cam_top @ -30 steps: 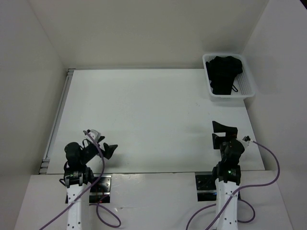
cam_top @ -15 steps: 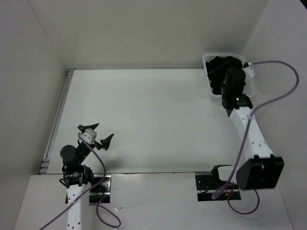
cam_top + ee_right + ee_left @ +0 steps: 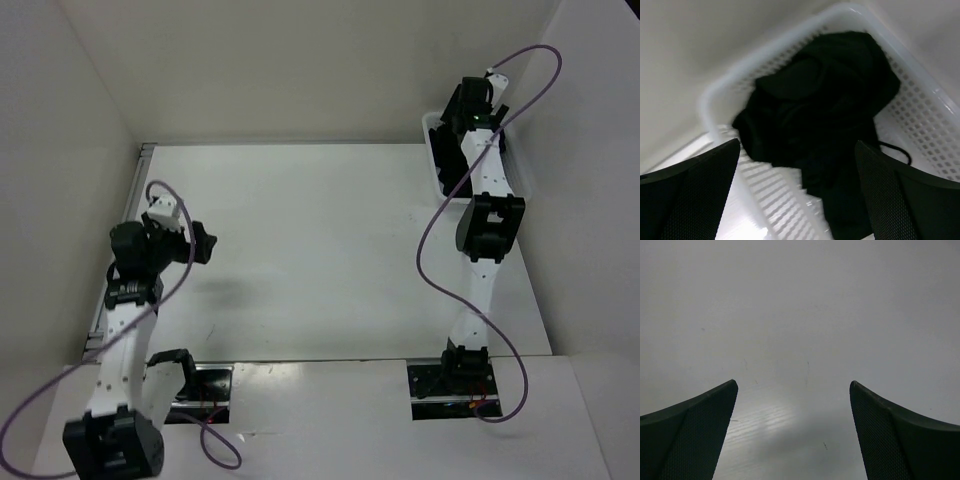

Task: Fold and stack the shorts
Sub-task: Grab the shorts from the pile

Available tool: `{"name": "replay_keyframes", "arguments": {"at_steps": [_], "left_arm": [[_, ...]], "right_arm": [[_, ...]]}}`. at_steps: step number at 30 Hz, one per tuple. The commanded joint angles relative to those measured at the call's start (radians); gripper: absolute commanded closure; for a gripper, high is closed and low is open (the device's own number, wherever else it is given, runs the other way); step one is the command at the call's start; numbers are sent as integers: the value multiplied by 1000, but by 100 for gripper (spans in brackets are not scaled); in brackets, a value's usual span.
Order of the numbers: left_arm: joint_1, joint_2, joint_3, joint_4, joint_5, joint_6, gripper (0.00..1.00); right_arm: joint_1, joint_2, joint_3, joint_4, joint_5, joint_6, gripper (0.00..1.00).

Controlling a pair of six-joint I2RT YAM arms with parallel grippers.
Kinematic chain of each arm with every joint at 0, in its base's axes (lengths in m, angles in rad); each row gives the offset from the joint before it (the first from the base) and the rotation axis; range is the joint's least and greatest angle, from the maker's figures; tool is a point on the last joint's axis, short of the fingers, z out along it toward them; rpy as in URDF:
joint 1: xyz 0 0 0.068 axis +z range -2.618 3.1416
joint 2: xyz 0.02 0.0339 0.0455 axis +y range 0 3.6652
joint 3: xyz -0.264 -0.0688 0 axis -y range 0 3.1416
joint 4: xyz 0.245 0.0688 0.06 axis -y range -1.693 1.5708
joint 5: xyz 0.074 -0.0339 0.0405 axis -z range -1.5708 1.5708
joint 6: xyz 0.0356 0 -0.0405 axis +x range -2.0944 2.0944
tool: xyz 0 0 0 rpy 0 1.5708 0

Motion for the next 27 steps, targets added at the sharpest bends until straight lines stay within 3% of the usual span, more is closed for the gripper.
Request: {"name": "replay_keyframes", "arguments": {"at_steps": [1, 2, 5, 9, 10, 16, 19, 20, 21, 27], "left_arm": [[2, 242, 169, -193, 3, 3, 1], [2, 350, 249, -211, 3, 3, 1], [2, 487, 337, -238, 25, 3, 1], [-8, 549, 351, -228, 57, 3, 1], [-8, 561, 366, -228, 57, 3, 1], [-17, 606, 389, -208, 48, 3, 1], [-27, 606, 398, -218, 39, 3, 1], [-37, 606, 398, -227, 39, 3, 1], [-37, 606, 398, -227, 39, 3, 1], [-46, 560, 389, -227, 59, 3, 1]], "right_arm": [[-68, 102, 111, -80, -35, -54, 0], [-77, 118, 120, -80, -23, -54, 0], [-86, 174, 120, -80, -51, -65, 0], [-96, 240, 120, -80, -132, -44, 5], [-96, 249, 120, -71, -158, -43, 14], [-96, 309, 143, -45, -282, -19, 34], [-115, 332, 156, -31, -371, 5, 67], [-125, 332, 156, -22, -418, 6, 87], [-125, 332, 156, -22, -430, 16, 99], [-134, 237, 212, -63, -440, 16, 100]]}}
